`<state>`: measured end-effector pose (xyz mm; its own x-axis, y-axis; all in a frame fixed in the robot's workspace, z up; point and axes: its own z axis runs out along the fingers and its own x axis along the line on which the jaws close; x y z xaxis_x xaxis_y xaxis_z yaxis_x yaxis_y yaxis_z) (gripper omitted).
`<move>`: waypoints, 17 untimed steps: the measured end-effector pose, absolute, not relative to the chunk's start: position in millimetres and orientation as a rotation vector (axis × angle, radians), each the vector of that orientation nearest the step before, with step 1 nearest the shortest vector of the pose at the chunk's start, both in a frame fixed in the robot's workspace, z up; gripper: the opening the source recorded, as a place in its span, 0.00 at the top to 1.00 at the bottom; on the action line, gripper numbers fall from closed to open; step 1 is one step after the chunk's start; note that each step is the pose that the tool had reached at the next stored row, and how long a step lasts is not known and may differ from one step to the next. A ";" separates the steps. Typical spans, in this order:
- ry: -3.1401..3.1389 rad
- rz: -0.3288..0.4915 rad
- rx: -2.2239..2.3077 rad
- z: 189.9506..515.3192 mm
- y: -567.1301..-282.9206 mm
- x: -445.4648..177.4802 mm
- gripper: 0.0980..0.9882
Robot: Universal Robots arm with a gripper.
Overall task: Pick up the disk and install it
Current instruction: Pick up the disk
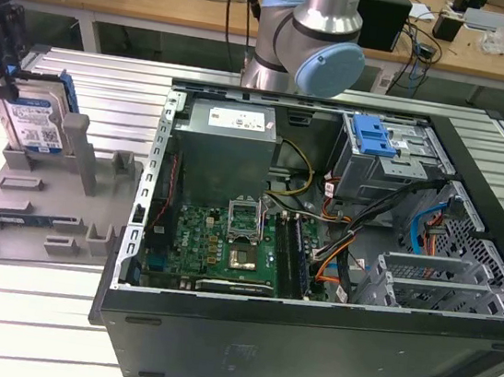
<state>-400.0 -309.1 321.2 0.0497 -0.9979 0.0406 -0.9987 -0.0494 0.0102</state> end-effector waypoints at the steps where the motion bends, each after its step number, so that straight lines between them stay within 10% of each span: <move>1: -2.141 0.034 2.250 323.7 -309.0 -400.0 0.70; 17: -2.147 0.023 2.256 395.3 -305.5 -400.1 0.70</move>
